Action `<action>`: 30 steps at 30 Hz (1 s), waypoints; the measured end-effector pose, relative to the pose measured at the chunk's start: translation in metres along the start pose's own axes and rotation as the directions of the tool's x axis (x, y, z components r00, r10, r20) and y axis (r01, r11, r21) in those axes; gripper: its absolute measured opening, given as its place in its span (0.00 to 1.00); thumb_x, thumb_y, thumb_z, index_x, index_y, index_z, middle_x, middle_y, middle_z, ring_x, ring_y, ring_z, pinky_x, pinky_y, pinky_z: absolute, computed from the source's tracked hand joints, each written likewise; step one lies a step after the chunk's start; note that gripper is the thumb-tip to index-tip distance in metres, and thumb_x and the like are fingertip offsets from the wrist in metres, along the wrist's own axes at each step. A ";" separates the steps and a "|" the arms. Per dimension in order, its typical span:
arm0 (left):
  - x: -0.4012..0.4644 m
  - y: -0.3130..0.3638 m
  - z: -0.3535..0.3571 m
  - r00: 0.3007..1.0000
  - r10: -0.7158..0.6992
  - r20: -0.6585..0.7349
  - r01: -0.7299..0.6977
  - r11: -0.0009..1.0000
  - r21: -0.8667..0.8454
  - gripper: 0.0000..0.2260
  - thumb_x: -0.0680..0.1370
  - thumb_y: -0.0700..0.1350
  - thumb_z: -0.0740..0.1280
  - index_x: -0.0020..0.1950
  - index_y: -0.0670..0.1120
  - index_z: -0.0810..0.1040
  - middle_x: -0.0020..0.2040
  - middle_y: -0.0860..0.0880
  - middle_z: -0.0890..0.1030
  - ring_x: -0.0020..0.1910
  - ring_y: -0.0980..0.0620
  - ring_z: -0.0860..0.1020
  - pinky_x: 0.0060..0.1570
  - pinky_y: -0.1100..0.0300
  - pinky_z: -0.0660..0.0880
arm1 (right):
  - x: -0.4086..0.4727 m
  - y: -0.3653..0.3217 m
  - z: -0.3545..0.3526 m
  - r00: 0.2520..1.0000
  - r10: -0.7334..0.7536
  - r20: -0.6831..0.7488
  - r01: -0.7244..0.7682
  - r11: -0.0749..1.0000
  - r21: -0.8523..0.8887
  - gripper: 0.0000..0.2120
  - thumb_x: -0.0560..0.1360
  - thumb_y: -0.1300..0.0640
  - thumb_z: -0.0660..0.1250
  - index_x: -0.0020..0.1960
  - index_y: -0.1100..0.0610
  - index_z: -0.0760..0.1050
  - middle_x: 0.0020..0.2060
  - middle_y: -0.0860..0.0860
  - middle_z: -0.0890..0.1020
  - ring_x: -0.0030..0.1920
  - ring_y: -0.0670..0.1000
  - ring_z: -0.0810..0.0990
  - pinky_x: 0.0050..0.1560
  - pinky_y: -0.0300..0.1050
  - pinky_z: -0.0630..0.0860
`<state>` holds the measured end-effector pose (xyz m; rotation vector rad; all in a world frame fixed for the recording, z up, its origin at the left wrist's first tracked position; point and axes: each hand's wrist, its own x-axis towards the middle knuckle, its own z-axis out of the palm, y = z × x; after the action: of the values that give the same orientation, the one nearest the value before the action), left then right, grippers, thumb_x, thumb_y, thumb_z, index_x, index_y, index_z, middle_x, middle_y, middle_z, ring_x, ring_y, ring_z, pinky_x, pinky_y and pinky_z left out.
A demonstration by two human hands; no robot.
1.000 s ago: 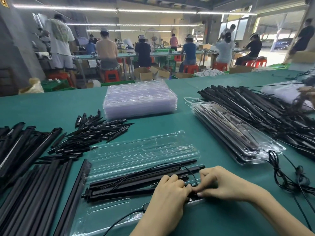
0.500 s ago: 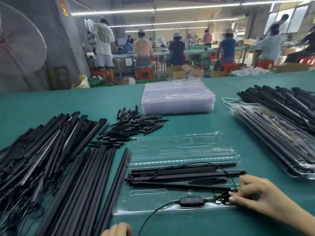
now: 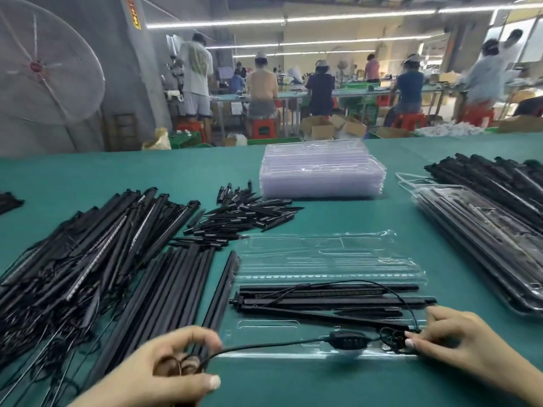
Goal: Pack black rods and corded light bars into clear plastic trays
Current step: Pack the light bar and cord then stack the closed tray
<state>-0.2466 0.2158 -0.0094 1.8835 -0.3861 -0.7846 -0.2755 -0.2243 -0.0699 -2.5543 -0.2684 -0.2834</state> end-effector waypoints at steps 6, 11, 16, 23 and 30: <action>0.023 0.011 -0.027 0.971 -0.138 -0.198 0.116 0.986 -0.119 0.27 0.67 0.53 0.74 0.61 0.50 0.66 0.36 0.43 0.82 0.33 0.42 0.80 0.33 0.56 0.74 | -0.001 0.008 0.004 0.999 0.013 0.031 -0.013 1.000 -0.010 0.07 0.65 0.46 0.75 0.30 0.44 0.80 0.27 0.46 0.68 0.26 0.45 0.70 0.26 0.39 0.67; 0.046 -0.013 -0.056 0.901 0.006 -0.434 0.206 0.875 0.439 0.10 0.72 0.52 0.73 0.48 0.52 0.75 0.34 0.50 0.76 0.25 0.59 0.74 0.26 0.64 0.72 | 0.000 0.005 0.003 1.000 -0.025 0.016 0.025 0.999 0.033 0.08 0.64 0.50 0.77 0.29 0.44 0.80 0.26 0.42 0.65 0.26 0.38 0.65 0.27 0.29 0.64; 0.049 -0.028 -0.069 0.938 0.004 -0.348 0.224 0.759 0.612 0.09 0.72 0.54 0.72 0.48 0.56 0.75 0.33 0.52 0.70 0.27 0.60 0.67 0.31 0.67 0.67 | 0.000 0.000 0.002 0.999 -0.047 -0.002 0.047 0.999 0.024 0.11 0.64 0.54 0.78 0.28 0.42 0.79 0.26 0.42 0.65 0.26 0.38 0.64 0.27 0.34 0.62; 0.040 -0.021 -0.101 0.967 -0.058 -0.246 0.188 0.817 0.545 0.05 0.72 0.43 0.75 0.38 0.50 0.80 0.28 0.53 0.74 0.28 0.59 0.68 0.31 0.68 0.66 | 0.001 0.003 0.004 0.999 -0.037 -0.028 0.038 0.999 0.021 0.10 0.64 0.54 0.77 0.28 0.46 0.79 0.26 0.42 0.65 0.26 0.38 0.65 0.28 0.34 0.63; 0.019 -0.044 -0.158 0.882 -0.123 -0.455 0.350 0.818 0.456 0.12 0.60 0.51 0.79 0.42 0.57 0.83 0.34 0.50 0.78 0.30 0.55 0.73 0.36 0.59 0.72 | 0.002 0.005 0.004 0.998 -0.049 -0.051 0.050 0.998 0.028 0.09 0.64 0.54 0.77 0.28 0.47 0.80 0.27 0.42 0.64 0.27 0.38 0.65 0.28 0.33 0.63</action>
<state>-0.1299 0.3322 -0.0127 2.5961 -0.0911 -0.4402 -0.2720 -0.2256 -0.0754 -2.5110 -0.3152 -0.3592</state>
